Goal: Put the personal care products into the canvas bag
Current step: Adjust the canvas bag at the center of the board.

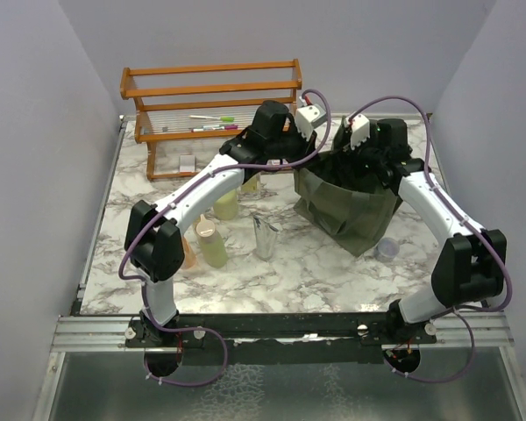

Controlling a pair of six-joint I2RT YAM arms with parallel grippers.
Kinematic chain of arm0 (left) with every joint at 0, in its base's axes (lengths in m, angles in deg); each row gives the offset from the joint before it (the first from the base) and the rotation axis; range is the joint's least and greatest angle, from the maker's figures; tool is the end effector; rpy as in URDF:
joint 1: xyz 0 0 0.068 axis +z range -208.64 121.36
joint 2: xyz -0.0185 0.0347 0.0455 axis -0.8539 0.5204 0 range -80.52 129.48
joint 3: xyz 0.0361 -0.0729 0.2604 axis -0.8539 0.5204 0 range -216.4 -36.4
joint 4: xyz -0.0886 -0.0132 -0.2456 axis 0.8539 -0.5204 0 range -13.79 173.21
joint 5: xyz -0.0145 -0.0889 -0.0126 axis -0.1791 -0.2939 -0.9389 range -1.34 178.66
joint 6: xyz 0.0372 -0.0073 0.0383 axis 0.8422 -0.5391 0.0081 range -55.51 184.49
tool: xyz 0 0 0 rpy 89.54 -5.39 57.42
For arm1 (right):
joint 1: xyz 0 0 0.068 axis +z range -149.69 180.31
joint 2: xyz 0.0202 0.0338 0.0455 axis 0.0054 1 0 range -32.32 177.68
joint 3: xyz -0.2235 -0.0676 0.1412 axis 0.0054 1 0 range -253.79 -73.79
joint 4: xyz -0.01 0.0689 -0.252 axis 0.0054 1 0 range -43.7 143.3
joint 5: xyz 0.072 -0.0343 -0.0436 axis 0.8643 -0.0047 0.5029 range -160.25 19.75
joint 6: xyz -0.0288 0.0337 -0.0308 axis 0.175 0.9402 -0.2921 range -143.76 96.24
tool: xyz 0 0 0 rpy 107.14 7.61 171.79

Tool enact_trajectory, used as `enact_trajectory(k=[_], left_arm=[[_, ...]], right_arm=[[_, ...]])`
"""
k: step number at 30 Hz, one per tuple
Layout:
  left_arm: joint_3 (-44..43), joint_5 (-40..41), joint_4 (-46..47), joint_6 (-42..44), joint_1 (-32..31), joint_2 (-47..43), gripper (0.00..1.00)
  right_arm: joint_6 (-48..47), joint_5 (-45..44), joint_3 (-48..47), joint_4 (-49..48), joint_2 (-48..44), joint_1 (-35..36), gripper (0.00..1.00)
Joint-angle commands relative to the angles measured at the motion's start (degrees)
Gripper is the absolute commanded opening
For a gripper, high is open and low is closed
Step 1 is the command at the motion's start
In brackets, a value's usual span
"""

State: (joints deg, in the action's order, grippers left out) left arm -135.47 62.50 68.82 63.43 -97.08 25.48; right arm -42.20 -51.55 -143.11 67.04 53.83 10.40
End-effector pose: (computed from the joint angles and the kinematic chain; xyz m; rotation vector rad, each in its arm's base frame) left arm 0.3364 -0.2870 0.3588 0.9347 1.7794 -0.8923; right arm 0.3323 0.0708 0.2977 -0.7126 2.0819 0.2816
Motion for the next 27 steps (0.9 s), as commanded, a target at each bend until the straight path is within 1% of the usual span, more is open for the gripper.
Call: enact_trajectory(k=[1, 6, 10, 18, 27], left_arm=[[-3.4, 2.91, -0.62, -2.12, 0.12, 1.2, 0.0], [-7.23, 3.86, -1.53, -3.91, 0.12, 2.78, 0.0], [-10.67, 4.92, -2.07, -4.65, 0.12, 4.54, 0.0], [-17.63, 8.29, -3.55, -2.77, 0.25, 8.49, 0.0], [-22.73, 10.09, -4.18, 0.17, 0.96, 12.12, 0.0]], right_arm=[[1.63, -0.03, -1.16, -2.56, 3.11, 0.43, 1.0], [2.39, 0.74, -2.32, -3.08, 4.65, 0.5, 1.0], [2.15, 0.86, -3.16, -2.72, 3.49, 0.55, 1.0], [1.48, -0.46, -7.36, 2.76, -0.33, 0.5, 1.0], [1.7, -4.51, -11.47, 7.52, -2.42, 0.42, 1.0]])
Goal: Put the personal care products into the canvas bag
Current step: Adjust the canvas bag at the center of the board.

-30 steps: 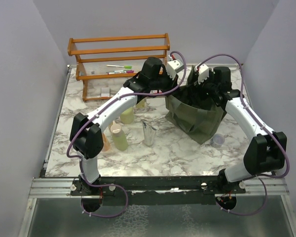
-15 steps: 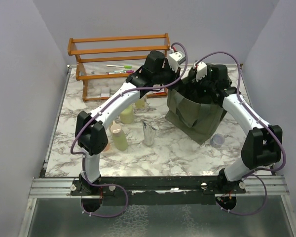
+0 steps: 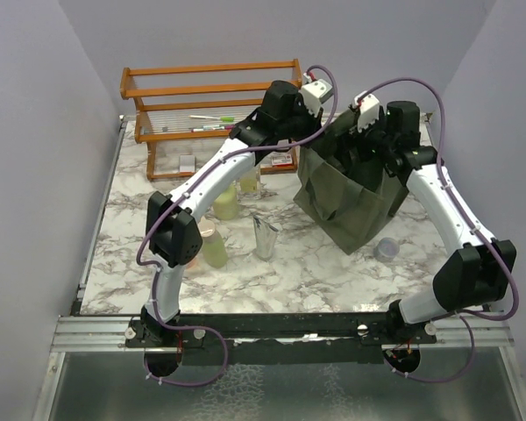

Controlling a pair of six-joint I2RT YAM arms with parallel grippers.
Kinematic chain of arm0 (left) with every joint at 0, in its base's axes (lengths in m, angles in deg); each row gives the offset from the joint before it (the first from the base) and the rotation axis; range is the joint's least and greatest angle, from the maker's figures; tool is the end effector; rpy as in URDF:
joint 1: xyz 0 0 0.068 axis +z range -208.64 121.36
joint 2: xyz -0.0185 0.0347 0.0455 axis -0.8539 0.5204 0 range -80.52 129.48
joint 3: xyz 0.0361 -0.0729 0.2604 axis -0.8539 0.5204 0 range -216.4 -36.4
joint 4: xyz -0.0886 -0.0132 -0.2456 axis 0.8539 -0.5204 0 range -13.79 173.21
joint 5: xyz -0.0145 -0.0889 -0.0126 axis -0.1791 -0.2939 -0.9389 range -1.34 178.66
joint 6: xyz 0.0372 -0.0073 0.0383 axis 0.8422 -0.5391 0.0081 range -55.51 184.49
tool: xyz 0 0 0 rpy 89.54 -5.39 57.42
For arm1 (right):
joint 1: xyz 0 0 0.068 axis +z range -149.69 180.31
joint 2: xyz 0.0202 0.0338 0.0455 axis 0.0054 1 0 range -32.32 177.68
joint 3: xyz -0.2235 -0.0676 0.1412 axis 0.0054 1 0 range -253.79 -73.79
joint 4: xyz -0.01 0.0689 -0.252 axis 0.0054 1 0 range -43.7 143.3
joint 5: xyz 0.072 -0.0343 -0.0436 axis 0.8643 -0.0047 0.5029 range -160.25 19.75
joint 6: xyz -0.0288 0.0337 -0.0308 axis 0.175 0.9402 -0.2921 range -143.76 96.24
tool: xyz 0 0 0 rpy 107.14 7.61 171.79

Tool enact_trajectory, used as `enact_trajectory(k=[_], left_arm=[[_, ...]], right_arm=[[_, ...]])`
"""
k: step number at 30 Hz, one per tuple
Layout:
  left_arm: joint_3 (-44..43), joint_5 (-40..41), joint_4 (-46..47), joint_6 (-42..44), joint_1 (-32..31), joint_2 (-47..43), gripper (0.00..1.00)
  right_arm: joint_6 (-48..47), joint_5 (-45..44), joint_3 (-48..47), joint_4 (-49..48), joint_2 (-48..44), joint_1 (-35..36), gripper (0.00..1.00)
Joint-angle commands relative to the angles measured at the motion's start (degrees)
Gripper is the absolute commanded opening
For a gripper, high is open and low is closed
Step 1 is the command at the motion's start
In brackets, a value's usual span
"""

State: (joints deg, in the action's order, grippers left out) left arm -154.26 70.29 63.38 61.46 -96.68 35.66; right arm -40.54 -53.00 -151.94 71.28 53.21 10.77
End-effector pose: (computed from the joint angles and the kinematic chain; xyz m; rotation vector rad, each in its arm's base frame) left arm 0.3728 -0.3059 0.3841 0.7986 1.7779 -0.7850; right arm 0.3337 0.0724 0.3469 -0.6680 2.0096 0.2557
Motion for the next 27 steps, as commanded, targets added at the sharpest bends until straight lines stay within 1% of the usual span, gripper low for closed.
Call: enact_trajectory(k=[1, 9, 15, 20, 27], left_arm=[[-4.7, 2.37, 1.02, 2.47, 0.67, 2.47, 0.0], [-9.25, 2.13, 0.47, 4.26, 1.89, 5.81, 0.0], [-12.24, 1.15, 0.24, 4.13, 2.7, 8.11, 0.01], [-13.62, -0.99, 0.29, 3.76, 2.91, 8.71, 0.23], [-13.7, -3.84, -0.07, 2.66, 2.89, 6.69, 0.42]], right_arm=[[0.26, -3.29, -3.15, 3.75, -1.86, 0.08, 1.0], [1.75, -6.94, -7.51, 5.31, -2.7, 0.1, 1.0], [2.69, -8.6, -8.08, 5.74, -3.72, 0.13, 1.0], [2.71, -8.71, -8.2, 6.27, -4.7, 0.07, 1.0], [3.29, -7.15, -10.08, 8.24, -4.98, 0.1, 1.0]])
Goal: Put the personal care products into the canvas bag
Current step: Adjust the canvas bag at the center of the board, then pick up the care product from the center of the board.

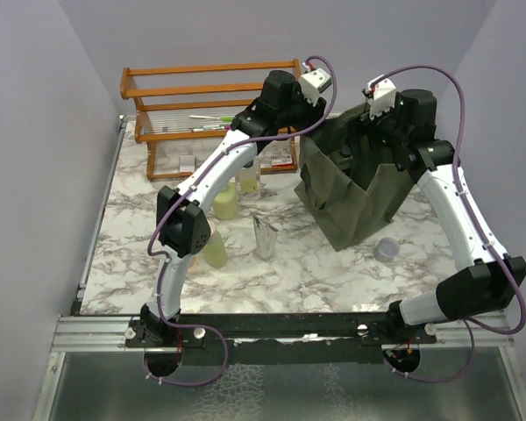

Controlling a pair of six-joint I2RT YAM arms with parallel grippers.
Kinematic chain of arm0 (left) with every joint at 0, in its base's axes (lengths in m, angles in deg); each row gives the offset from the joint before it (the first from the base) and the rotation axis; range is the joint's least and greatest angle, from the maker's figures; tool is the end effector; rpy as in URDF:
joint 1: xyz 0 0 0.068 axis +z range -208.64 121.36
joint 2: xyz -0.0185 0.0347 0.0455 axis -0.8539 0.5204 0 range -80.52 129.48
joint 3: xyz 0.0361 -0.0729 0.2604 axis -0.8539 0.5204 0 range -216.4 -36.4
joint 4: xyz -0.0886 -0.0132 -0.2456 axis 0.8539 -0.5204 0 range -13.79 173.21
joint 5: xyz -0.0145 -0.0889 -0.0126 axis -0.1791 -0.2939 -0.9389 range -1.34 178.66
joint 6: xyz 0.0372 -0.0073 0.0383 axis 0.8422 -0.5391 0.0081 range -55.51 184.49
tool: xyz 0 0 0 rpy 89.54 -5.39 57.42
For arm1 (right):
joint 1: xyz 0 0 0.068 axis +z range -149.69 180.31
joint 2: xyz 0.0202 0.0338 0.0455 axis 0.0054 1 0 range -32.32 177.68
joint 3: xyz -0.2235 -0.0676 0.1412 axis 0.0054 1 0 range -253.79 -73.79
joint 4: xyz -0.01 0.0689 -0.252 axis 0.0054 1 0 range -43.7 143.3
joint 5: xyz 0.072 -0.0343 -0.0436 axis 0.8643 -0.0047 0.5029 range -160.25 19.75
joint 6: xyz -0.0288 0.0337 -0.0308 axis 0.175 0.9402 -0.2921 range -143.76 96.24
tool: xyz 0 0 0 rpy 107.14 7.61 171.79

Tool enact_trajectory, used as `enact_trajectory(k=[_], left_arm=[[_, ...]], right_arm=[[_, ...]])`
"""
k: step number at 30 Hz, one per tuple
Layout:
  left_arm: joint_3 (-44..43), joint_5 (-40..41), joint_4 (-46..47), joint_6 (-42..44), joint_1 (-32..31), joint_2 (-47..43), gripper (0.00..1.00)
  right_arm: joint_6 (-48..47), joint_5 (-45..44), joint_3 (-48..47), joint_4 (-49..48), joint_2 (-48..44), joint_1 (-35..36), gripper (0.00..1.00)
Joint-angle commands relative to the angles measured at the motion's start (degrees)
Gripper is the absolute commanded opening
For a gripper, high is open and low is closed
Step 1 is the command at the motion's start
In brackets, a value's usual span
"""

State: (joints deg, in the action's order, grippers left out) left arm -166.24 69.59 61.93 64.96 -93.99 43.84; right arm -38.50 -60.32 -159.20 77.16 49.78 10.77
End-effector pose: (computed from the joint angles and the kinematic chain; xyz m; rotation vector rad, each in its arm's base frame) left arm 0.4099 -0.3050 0.3853 0.8052 1.7149 -0.7271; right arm 0.3151 0.0645 0.3985 -0.5507 1.9708 0.1312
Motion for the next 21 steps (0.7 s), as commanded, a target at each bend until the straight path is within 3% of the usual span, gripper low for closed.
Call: enact_trajectory(k=[1, 4, 11, 21], left_arm=[[-1.35, -3.64, 1.37, -1.21, 0.2, -2.11, 0.61], [-0.25, -5.36, 1.71, -1.86, 0.2, -4.56, 0.74], [3.84, -5.11, 1.94, -2.22, 0.73, -10.24, 0.83], [15.99, -1.77, -2.89, 3.89, 5.23, -22.92, 0.84]], right_arm=[[1.43, 0.72, -3.05, 2.59, -1.65, 0.09, 1.0], [1.66, 2.28, -3.36, 2.81, -2.22, 0.13, 1.0], [1.16, 9.48, -5.52, 3.87, -3.07, 0.14, 1.0], [-1.3, 21.51, -7.94, 4.58, -4.83, 0.18, 1.0]])
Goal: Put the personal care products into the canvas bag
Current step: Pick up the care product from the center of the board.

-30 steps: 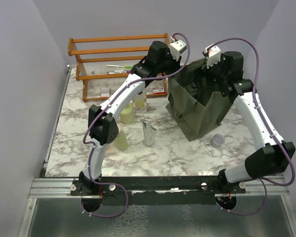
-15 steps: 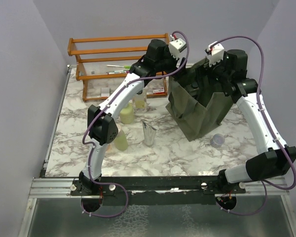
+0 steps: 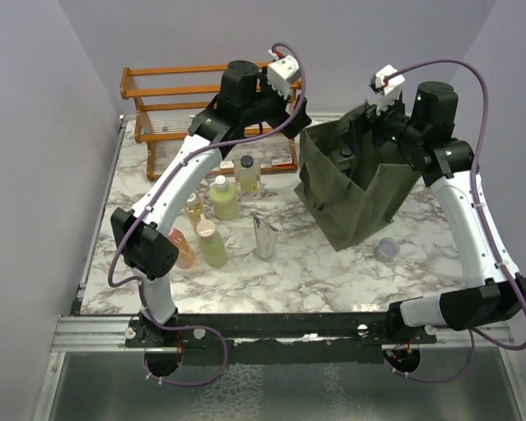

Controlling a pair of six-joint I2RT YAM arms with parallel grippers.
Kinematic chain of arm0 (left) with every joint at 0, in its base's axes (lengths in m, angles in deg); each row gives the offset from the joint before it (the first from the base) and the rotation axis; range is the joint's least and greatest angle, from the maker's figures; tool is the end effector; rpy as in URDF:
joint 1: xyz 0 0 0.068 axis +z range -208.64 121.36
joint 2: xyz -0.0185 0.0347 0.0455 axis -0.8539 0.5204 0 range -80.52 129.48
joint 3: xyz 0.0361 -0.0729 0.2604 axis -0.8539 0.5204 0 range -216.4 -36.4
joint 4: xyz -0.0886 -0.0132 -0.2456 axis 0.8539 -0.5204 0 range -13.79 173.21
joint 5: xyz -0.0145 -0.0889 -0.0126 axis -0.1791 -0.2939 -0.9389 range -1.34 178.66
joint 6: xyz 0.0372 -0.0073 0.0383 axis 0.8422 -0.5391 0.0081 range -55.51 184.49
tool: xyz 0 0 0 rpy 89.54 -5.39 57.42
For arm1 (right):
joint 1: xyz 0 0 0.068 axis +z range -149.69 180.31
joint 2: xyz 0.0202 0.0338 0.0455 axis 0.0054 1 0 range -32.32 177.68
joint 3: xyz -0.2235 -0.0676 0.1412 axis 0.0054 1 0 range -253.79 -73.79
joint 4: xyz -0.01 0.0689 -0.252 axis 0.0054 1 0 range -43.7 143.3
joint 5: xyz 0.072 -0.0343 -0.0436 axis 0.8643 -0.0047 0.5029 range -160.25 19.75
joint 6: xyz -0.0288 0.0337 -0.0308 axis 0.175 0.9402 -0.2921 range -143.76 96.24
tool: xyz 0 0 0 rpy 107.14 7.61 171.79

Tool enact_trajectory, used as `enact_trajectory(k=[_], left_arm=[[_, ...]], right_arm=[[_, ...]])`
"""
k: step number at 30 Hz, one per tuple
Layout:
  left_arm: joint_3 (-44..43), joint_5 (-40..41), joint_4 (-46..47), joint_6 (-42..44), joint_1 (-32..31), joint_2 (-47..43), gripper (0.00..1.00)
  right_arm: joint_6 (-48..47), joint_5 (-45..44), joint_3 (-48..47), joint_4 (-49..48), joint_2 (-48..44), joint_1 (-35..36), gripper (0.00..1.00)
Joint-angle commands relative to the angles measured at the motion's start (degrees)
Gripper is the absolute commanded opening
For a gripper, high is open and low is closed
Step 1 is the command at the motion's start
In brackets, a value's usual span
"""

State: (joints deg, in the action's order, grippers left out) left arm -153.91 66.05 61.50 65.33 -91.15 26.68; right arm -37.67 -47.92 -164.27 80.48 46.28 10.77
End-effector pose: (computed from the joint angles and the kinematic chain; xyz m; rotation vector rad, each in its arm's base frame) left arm 0.3579 -0.2443 0.4475 0.7950 1.6320 -0.7446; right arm 0.2868 0.0668 0.4408 -0.6562 1.8304 0.3415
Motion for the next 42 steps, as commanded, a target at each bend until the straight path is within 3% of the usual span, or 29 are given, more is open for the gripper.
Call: enact_trajectory(k=[1, 4, 14, 23, 31, 42], left_arm=[[5.16, 2.26, -3.26, 4.02, 3.08, -7.17, 0.84], [9.94, 2.39, -4.19, 4.0, 7.03, -11.31, 0.84], [24.54, 5.6, -2.91, 1.93, 19.34, -22.55, 0.84], [28.78, 7.35, -0.88, -3.28, 32.65, -27.89, 0.85], [29.9, 8.43, 0.69, -2.18, 34.95, -31.16, 0.85], [31.65, 6.39, 1.63, -2.53, 35.28, -32.89, 0.85]], right_arm=[[-2.41, 10.85, -3.13, 1.1, -1.31, 0.22, 1.0], [-4.31, 13.23, -5.45, 2.23, -0.1, 2.56, 1.0], [-8.47, 4.44, -11.89, 3.92, 9.15, 18.94, 0.99], [-1.56, -6.25, -19.79, 1.74, 23.92, 28.33, 0.98], [6.18, -15.86, -22.08, -5.39, 33.58, 31.46, 0.99], [11.08, -20.74, -25.56, -9.85, 42.42, 32.46, 0.99]])
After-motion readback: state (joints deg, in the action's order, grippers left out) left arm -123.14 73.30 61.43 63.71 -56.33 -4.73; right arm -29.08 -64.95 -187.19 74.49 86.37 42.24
